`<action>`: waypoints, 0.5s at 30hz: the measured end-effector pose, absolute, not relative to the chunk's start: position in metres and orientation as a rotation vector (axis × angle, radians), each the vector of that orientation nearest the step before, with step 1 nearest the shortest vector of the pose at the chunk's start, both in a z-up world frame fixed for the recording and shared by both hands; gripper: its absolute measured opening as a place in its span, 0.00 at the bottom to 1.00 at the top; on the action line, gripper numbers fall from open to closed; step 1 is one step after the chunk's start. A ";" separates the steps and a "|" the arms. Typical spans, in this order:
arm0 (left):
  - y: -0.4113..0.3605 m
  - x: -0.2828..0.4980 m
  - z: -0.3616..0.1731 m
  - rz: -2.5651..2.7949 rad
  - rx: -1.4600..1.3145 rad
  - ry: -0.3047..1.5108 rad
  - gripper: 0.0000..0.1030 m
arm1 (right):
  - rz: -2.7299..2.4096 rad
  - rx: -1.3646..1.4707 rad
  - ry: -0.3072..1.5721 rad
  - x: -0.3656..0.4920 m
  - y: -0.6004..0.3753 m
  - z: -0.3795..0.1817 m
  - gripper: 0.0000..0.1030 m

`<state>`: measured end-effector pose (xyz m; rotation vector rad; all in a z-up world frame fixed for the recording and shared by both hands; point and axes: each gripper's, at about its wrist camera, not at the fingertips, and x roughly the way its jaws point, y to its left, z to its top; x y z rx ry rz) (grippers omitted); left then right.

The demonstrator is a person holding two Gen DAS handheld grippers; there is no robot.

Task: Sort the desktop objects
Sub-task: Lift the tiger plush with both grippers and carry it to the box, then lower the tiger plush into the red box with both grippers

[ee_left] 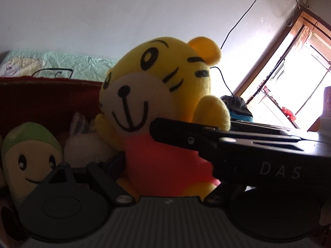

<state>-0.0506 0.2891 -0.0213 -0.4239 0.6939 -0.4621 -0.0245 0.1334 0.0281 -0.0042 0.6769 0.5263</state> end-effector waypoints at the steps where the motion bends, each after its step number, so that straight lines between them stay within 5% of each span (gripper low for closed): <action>1: 0.290 -0.051 -0.024 -0.472 -0.432 0.705 0.82 | 0.522 -0.014 0.691 -0.025 0.134 0.027 0.46; 15: 0.284 -0.043 -0.032 -0.463 -0.394 0.747 0.77 | 0.469 -0.076 0.731 -0.014 0.150 0.014 0.45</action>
